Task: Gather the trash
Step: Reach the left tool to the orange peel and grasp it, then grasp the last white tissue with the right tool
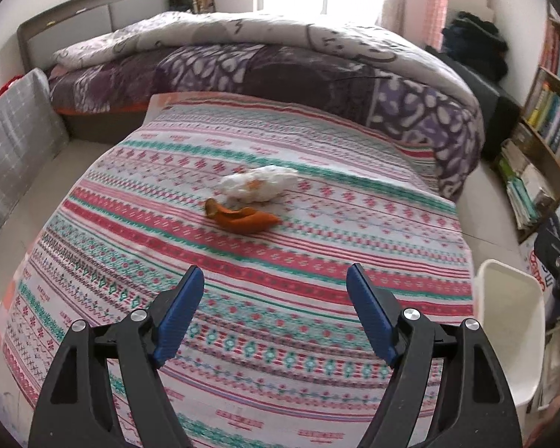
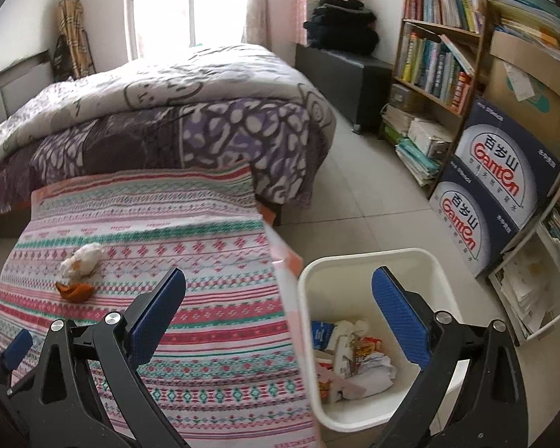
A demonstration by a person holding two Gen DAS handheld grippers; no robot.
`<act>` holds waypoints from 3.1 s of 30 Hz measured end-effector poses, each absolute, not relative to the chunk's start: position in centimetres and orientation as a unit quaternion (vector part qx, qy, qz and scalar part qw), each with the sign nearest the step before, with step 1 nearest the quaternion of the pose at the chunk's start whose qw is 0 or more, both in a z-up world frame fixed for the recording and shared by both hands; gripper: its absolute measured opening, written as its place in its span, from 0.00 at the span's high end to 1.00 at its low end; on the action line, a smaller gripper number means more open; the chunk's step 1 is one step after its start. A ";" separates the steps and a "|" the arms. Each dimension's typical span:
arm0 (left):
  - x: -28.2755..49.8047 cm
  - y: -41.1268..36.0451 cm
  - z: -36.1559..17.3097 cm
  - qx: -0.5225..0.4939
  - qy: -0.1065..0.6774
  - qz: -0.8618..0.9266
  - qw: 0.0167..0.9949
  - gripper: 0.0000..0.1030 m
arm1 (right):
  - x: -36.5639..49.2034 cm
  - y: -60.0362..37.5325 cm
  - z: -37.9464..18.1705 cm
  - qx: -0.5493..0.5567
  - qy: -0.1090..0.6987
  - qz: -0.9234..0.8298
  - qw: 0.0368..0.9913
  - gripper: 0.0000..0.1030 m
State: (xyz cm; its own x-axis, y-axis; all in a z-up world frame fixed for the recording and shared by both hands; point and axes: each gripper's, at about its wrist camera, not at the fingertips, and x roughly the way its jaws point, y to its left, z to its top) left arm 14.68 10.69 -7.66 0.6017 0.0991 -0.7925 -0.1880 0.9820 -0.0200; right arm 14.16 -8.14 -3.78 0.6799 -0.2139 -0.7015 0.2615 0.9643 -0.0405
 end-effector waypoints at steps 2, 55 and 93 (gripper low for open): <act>15.0 11.6 -8.1 -0.055 0.444 0.088 0.890 0.25 | 14.5 -7.3 -4.2 0.026 0.384 -0.124 0.914 0.07; 21.2 22.7 -13.4 -0.174 0.472 0.139 0.853 0.78 | 18.2 -0.6 -9.0 -0.026 0.451 -0.003 0.892 0.07; 21.4 28.7 -14.7 -0.153 0.511 0.111 0.838 0.36 | 24.2 8.3 -14.0 -0.103 0.496 0.157 0.848 0.60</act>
